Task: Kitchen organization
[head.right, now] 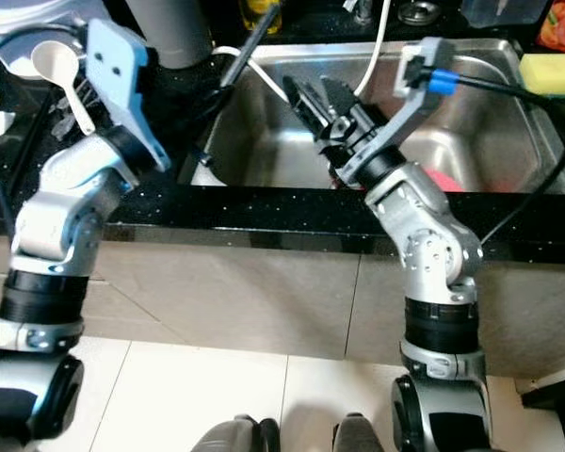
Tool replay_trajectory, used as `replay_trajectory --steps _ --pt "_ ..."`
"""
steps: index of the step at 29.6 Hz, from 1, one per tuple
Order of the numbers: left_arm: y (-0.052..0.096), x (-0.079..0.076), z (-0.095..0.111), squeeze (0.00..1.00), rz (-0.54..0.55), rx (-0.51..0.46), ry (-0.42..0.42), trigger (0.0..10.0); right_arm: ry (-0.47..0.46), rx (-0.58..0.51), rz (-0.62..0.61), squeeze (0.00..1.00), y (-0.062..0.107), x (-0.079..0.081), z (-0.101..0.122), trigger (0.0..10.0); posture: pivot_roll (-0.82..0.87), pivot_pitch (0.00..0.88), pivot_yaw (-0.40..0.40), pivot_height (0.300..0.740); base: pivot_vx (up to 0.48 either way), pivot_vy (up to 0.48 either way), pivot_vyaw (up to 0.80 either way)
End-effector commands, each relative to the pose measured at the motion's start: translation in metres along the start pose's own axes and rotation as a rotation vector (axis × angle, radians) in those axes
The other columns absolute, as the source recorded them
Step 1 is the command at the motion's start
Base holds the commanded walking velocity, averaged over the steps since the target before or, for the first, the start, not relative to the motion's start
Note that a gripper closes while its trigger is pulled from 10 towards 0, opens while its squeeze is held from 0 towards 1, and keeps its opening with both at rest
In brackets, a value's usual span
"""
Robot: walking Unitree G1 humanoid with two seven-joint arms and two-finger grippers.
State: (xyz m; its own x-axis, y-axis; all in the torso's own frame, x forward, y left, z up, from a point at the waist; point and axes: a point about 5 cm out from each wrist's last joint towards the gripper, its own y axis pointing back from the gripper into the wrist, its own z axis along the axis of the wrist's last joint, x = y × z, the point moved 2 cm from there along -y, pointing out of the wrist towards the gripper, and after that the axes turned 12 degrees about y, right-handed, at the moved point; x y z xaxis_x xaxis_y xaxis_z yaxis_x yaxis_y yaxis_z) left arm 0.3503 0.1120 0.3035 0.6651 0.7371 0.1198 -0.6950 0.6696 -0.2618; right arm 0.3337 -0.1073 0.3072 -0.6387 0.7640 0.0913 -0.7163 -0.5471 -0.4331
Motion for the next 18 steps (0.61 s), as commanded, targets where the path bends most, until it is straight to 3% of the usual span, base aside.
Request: replay_trajectory --steps 1,18 --pt "-0.003 -0.002 0.0 0.0 -0.024 -0.002 -0.006 10.0 0.0 0.018 0.019 0.0 0.0 0.005 -0.002 10.0 -0.09 0.149 0.093 0.74 0.0 0.0 0.0" --pt "-0.02 -0.035 -0.006 0.0 -0.185 0.001 0.013 10.0 -0.026 0.049 0.012 0.0 -0.014 0.01 -0.005 10.0 -0.09 0.147 0.092 0.74 0.0 0.0 0.0"
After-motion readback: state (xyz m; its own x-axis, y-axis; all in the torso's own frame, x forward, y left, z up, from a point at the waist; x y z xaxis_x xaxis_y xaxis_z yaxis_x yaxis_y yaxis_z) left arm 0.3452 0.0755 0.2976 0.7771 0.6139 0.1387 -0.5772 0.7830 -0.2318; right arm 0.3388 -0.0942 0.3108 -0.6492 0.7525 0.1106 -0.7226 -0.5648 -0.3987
